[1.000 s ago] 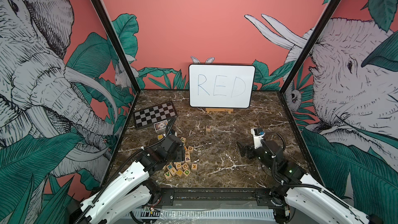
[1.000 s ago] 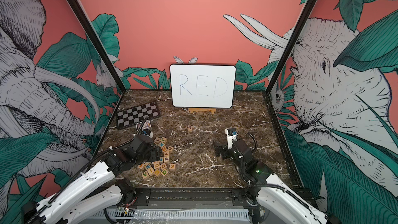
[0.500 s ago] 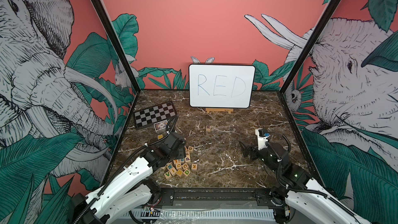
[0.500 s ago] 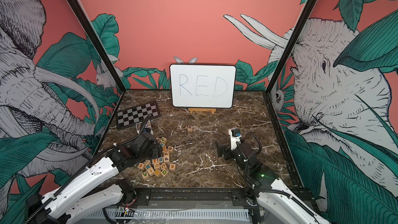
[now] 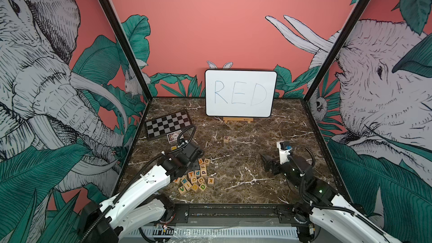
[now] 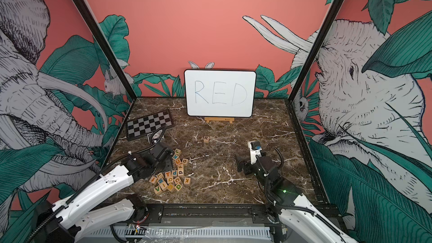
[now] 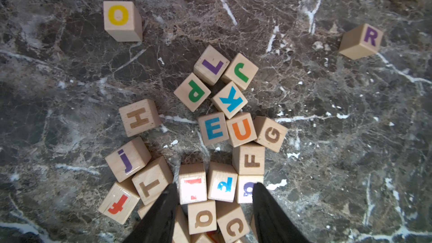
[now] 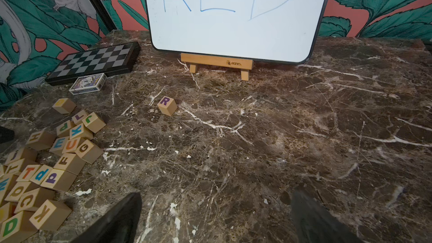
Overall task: Assemble the uppercase word "red" with letter blocks
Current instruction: Pick up the letter block from the center of the board.
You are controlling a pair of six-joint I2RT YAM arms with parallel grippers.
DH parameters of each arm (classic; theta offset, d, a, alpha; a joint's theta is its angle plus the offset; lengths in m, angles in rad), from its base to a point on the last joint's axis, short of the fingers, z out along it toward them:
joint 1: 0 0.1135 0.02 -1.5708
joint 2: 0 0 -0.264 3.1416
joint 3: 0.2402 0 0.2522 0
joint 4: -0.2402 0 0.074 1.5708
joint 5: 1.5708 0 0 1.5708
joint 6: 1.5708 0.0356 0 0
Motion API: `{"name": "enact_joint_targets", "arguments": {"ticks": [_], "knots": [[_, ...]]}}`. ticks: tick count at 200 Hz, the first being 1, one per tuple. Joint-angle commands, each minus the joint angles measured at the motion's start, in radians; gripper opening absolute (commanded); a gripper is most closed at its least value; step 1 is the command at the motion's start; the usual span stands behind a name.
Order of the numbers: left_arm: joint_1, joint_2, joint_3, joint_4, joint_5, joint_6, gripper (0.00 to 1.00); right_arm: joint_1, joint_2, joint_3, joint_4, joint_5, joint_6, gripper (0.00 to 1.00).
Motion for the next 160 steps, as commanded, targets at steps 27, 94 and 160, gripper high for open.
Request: {"name": "enact_joint_targets", "arguments": {"ticks": [27, 94, 160], "knots": [[0.014, 0.108, 0.028, 0.025, -0.064, -0.118, 0.51, 0.004, -0.026, -0.07, 0.07, 0.064, 0.026, 0.99], [0.067, 0.209, -0.007, 0.158, 0.047, -0.12, 0.5, 0.004, -0.029, -0.11, 0.098, 0.026, -0.014, 0.98], [0.126, 0.219, -0.039, 0.191, 0.075, -0.096, 0.48, 0.004, -0.036, -0.124, 0.119, 0.027, -0.019, 0.98]]}}
